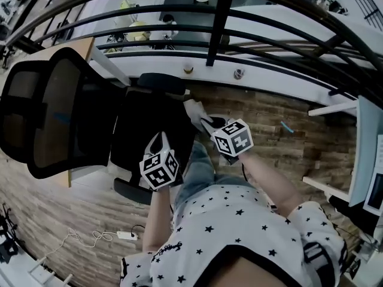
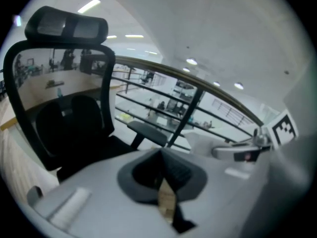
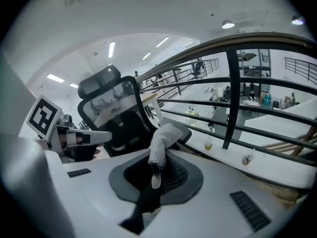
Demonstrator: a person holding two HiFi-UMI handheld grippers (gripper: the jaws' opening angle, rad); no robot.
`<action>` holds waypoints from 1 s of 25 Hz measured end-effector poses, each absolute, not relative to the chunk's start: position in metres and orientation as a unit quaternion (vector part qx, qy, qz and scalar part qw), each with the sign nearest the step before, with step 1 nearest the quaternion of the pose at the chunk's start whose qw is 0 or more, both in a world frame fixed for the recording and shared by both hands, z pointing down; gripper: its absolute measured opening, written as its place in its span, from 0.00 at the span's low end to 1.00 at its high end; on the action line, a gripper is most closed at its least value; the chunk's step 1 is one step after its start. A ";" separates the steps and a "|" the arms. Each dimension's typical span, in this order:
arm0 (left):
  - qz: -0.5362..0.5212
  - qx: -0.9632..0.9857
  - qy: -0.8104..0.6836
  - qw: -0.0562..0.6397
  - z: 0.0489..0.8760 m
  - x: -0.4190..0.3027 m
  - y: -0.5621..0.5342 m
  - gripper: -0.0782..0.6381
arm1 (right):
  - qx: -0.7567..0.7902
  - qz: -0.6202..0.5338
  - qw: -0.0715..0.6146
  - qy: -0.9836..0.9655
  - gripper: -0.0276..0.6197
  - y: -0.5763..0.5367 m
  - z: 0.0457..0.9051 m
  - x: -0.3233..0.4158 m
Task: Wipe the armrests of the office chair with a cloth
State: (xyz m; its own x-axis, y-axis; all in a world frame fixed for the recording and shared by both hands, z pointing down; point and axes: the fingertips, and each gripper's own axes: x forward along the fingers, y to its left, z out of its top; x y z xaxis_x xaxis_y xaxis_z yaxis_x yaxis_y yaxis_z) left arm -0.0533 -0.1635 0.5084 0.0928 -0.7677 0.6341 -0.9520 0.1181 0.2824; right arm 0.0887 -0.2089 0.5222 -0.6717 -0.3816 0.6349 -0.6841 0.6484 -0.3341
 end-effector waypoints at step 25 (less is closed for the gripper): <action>0.137 0.584 -0.685 0.414 0.559 -0.129 -0.268 0.11 | 0.207 0.278 0.307 -0.886 0.09 -0.358 0.564 -0.076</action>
State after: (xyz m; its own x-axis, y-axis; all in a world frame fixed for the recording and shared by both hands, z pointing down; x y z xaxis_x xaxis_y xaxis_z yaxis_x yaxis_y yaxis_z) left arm -0.1294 -0.2685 0.5586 0.0246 -0.6865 0.7267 -0.9127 0.2812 0.2965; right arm -0.0758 -0.3577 0.5635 -0.7254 -0.1958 0.6599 -0.5377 0.7597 -0.3657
